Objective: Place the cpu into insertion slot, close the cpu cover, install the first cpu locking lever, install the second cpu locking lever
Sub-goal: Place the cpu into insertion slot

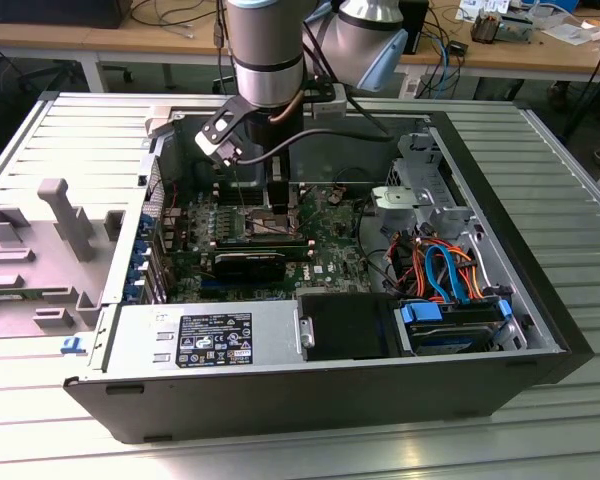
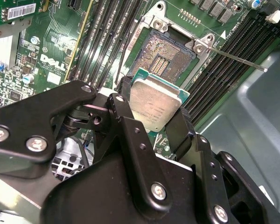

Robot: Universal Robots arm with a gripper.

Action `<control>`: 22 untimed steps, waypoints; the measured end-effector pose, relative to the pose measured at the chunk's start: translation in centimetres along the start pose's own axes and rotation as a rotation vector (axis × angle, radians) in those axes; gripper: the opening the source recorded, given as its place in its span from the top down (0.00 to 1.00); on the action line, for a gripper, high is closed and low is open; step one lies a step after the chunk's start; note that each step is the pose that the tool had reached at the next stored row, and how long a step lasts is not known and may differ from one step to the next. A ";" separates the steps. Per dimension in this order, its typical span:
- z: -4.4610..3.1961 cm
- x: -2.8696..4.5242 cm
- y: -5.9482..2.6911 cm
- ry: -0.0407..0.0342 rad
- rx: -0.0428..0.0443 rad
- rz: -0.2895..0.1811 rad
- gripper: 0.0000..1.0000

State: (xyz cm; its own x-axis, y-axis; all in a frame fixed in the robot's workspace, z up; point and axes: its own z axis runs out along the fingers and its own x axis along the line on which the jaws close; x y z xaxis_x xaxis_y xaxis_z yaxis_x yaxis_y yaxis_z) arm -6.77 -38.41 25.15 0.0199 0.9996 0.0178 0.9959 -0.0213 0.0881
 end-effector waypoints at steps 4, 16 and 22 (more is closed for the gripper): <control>0.02 0.00 -0.06 0.0000 0.0001 0.000 0.45; 0.04 -0.01 -0.39 -0.0001 0.0000 0.000 0.45; 0.06 0.00 -0.76 0.0000 0.0001 -0.001 0.45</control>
State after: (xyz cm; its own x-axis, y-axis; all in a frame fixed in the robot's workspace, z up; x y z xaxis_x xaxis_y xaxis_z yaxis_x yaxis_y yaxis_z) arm -7.52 -38.40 25.02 0.0192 0.9997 0.0177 0.9959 -0.0207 0.0880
